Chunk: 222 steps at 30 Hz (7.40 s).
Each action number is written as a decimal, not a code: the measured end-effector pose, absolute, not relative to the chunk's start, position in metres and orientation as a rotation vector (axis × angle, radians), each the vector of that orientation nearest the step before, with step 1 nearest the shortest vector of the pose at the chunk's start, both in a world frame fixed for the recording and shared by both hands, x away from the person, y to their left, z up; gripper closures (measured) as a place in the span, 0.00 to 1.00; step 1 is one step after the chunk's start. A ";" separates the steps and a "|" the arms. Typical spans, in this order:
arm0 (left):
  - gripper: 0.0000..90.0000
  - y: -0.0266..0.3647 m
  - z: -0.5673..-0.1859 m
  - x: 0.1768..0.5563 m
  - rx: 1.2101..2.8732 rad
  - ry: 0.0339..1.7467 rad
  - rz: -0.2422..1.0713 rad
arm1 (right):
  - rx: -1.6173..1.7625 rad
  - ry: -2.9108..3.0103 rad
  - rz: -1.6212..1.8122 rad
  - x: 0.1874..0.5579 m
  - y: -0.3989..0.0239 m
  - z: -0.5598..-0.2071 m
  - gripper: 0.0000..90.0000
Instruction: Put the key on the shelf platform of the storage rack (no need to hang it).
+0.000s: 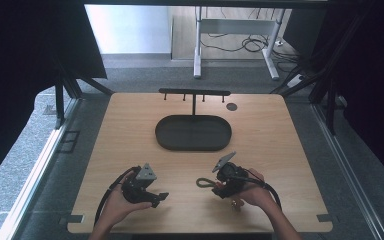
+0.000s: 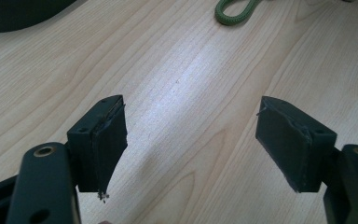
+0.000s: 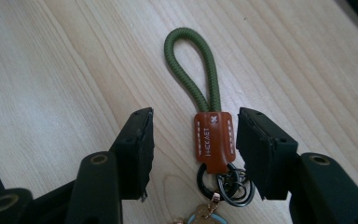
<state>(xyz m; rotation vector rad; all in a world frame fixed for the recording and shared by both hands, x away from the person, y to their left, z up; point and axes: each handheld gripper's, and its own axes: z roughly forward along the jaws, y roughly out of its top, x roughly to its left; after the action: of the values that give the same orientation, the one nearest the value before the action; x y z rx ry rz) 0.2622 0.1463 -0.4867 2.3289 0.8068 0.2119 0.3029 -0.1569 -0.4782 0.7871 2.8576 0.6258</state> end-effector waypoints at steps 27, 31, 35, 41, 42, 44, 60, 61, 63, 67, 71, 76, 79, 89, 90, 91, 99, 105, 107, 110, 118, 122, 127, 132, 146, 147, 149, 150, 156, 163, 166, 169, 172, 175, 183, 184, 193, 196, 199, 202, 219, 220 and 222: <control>0.28 0.146 -0.487 0.262 2.327 0.813 0.207 | 0.770 2.877 0.486 0.311 -0.150 -0.500 0.59; 0.28 0.147 -0.487 0.262 2.327 0.813 0.207 | 0.765 2.873 0.477 0.313 -0.150 -0.501 0.62; 0.28 0.146 -0.488 0.263 2.331 0.808 0.206 | 0.769 2.874 0.475 0.314 -0.151 -0.501 0.66; 0.28 0.145 -0.489 0.263 2.333 0.811 0.202 | 0.776 2.889 0.454 0.321 -0.154 -0.503 0.70; 0.28 0.146 -0.489 0.263 2.333 0.811 0.202 | 0.787 2.895 0.459 0.322 -0.154 -0.504 0.71; 0.28 0.146 -0.489 0.263 2.337 0.806 0.204 | 0.785 2.904 0.465 0.323 -0.155 -0.504 0.72; 0.28 0.147 -0.488 0.263 2.332 0.816 0.207 | 0.790 2.875 0.542 0.320 -0.163 -0.487 0.74; 0.28 0.147 -0.488 0.263 2.332 0.815 0.207 | 0.798 2.869 0.551 0.319 -0.164 -0.484 0.74; 0.28 0.147 -0.488 0.263 2.331 0.809 0.206 | 0.794 2.858 0.573 0.317 -0.167 -0.475 0.74; 0.28 0.146 -0.488 0.262 2.325 0.814 0.204 | 0.787 2.835 0.592 0.316 -0.170 -0.466 0.74; 0.28 0.147 -0.488 0.263 2.330 0.810 0.210 | 0.775 2.800 0.617 0.315 -0.174 -0.451 0.74; 0.28 0.147 -0.488 0.263 2.331 0.808 0.211 | 0.765 2.774 0.640 0.313 -0.177 -0.437 0.74; 0.28 0.147 -0.488 0.263 2.332 0.808 0.209 | 0.761 2.765 0.648 0.313 -0.179 -0.430 0.74; 0.28 0.145 -0.489 0.263 2.334 0.811 0.206 | 0.760 2.730 0.651 0.317 -0.184 -0.414 0.74; 0.28 0.145 -0.489 0.263 2.334 0.811 0.206 | 0.761 2.728 0.653 0.318 -0.184 -0.413 0.74; 0.28 0.145 -0.489 0.263 2.334 0.811 0.206 | 0.761 2.725 0.655 0.320 -0.183 -0.412 0.74; 0.28 0.146 -0.489 0.263 2.332 0.811 0.208 | 0.766 2.723 0.655 0.326 -0.182 -0.408 0.74; 0.28 0.144 -0.490 0.263 2.335 0.808 0.204 | 0.773 2.711 0.667 0.332 -0.181 -0.403 0.74; 0.28 0.144 -0.490 0.263 2.335 0.807 0.204 | 0.777 2.709 0.674 0.335 -0.181 -0.401 0.74; 0.28 0.145 -0.489 0.263 2.342 0.807 0.206 | 0.777 2.707 0.677 0.339 -0.181 -0.399 0.74; 0.28 0.144 -0.489 0.263 2.343 0.801 0.203 | 0.777 2.725 0.676 0.350 -0.175 -0.398 0.74; 0.28 0.146 -0.489 0.263 2.341 0.804 0.205 | 0.784 2.726 0.675 0.352 -0.174 -0.398 0.74; 0.28 0.145 -0.489 0.263 2.334 0.810 0.203 | 0.788 2.727 0.672 0.356 -0.172 -0.398 0.74; 0.28 0.145 -0.489 0.263 2.338 0.810 0.204 | 0.798 2.717 0.672 0.360 -0.173 -0.397 0.74; 0.28 0.146 -0.487 0.262 2.329 0.809 0.216 | 0.843 2.704 0.674 0.372 -0.175 -0.392 0.74; 0.28 0.146 -0.487 0.262 2.327 0.808 0.217 | 0.847 2.704 0.677 0.373 -0.176 -0.391 0.74; 0.28 0.146 -0.486 0.262 2.327 0.807 0.221 | 0.855 2.699 0.676 0.375 -0.176 -0.391 0.74; 0.28 0.146 -0.486 0.262 2.326 0.808 0.221 | 0.858 2.699 0.674 0.376 -0.177 -0.390 0.74; 0.28 0.146 -0.487 0.262 2.331 0.808 0.217 | 0.856 2.693 0.663 0.382 -0.174 -0.388 0.74; 0.28 0.145 -0.487 0.262 2.333 0.805 0.215 | 0.852 2.692 0.665 0.388 -0.170 -0.387 0.74; 0.28 0.146 -0.487 0.262 2.333 0.801 0.212 | 0.860 2.693 0.660 0.390 -0.169 -0.389 0.74; 0.28 0.145 -0.487 0.262 2.333 0.804 0.210 | 0.862 2.692 0.655 0.392 -0.169 -0.391 0.74; 0.28 0.144 -0.488 0.262 2.338 0.799 0.208 | 0.882 2.687 0.664 0.394 -0.169 -0.391 0.74; 0.28 0.144 -0.488 0.262 2.337 0.798 0.207 | 0.888 2.682 0.651 0.397 -0.170 -0.390 0.74; 0.28 0.144 -0.488 0.262 2.336 0.797 0.207 | 0.894 2.669 0.654 0.402 -0.169 -0.387 0.74; 0.28 0.144 -0.488 0.262 2.337 0.797 0.207 | 0.891 2.669 0.656 0.403 -0.169 -0.386 0.74; 0.28 0.144 -0.488 0.262 2.337 0.796 0.207 | 0.905 2.664 0.639 0.411 -0.165 -0.383 0.74; 0.28 0.144 -0.488 0.262 2.336 0.796 0.206 | 0.903 2.663 0.633 0.414 -0.163 -0.382 0.74; 0.28 0.144 -0.488 0.262 2.334 0.797 0.206 | 0.890 2.663 0.626 0.418 -0.162 -0.380 0.74; 0.28 0.144 -0.487 0.262 2.335 0.796 0.207 | 0.893 2.657 0.630 0.421 -0.163 -0.379 0.74; 0.28 0.143 -0.488 0.262 2.342 0.792 0.205 | 0.930 2.650 0.596 0.435 -0.168 -0.381 0.74; 0.28 0.143 -0.488 0.262 2.342 0.791 0.205 | 0.928 2.650 0.595 0.436 -0.168 -0.381 0.74; 0.28 0.142 -0.488 0.262 2.338 0.794 0.205 | 0.931 2.651 0.592 0.438 -0.167 -0.380 0.74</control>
<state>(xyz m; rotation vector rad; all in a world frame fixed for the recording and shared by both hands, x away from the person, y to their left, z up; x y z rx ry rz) 0.2616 0.1423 -0.4884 2.3381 0.7940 0.2051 0.4383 -0.1671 -0.3805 0.9313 2.6513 0.5921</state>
